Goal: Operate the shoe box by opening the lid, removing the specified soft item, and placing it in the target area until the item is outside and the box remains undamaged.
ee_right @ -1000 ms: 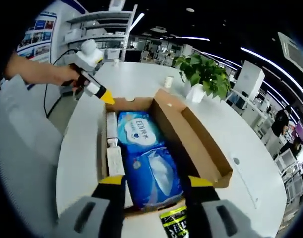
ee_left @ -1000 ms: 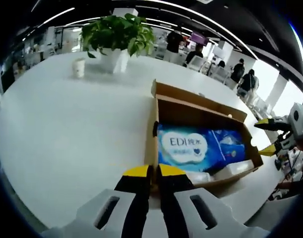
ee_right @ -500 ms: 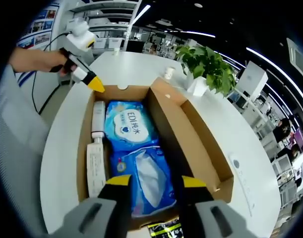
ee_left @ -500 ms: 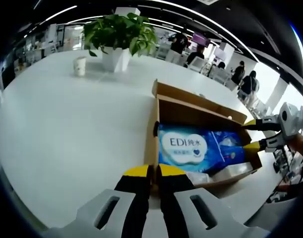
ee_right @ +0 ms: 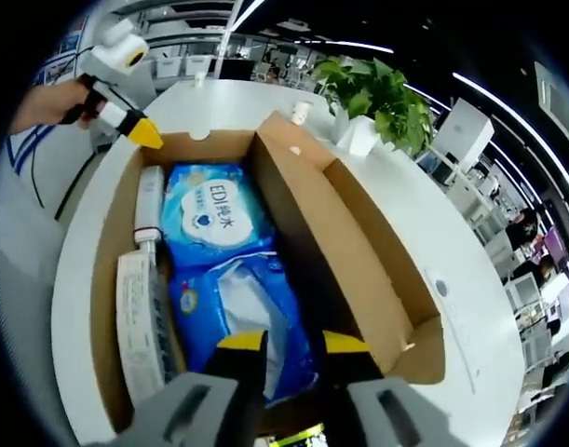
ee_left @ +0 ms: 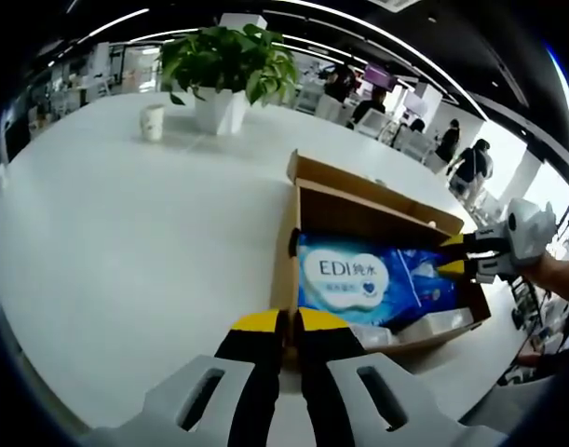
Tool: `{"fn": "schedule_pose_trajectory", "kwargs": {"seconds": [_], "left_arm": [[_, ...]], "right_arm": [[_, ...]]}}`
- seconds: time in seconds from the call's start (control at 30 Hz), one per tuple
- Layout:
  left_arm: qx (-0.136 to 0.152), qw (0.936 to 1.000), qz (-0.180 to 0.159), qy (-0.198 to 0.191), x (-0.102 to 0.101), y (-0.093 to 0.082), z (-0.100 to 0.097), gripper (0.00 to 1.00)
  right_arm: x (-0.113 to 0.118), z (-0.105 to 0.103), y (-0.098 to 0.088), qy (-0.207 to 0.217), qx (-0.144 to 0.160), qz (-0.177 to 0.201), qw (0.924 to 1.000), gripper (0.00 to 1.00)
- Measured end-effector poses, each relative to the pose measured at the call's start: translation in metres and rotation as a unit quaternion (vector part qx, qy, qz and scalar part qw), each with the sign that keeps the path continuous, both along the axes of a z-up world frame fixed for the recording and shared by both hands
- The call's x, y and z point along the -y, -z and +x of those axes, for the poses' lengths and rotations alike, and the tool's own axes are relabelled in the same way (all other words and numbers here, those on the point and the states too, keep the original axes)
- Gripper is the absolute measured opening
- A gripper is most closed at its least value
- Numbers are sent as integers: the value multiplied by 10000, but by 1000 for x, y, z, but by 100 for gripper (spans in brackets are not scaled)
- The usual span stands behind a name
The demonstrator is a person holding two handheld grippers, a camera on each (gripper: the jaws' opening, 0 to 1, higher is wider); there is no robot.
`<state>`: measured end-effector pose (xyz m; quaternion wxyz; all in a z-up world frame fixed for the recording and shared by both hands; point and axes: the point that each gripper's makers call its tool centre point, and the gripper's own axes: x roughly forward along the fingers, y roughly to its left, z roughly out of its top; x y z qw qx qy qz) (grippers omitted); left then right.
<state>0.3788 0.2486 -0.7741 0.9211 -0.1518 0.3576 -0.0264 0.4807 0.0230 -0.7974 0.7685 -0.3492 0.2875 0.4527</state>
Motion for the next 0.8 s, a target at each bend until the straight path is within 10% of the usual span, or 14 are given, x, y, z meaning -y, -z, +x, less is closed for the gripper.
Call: {"fn": "schedule_pose_trajectory", "kwargs": {"seconds": [0.8], "left_arm": [[0, 10000, -41, -47, -2, 0, 0, 3]], "right_arm": [[-4, -3, -10, 60, 59, -51, 10000, 0]]}}
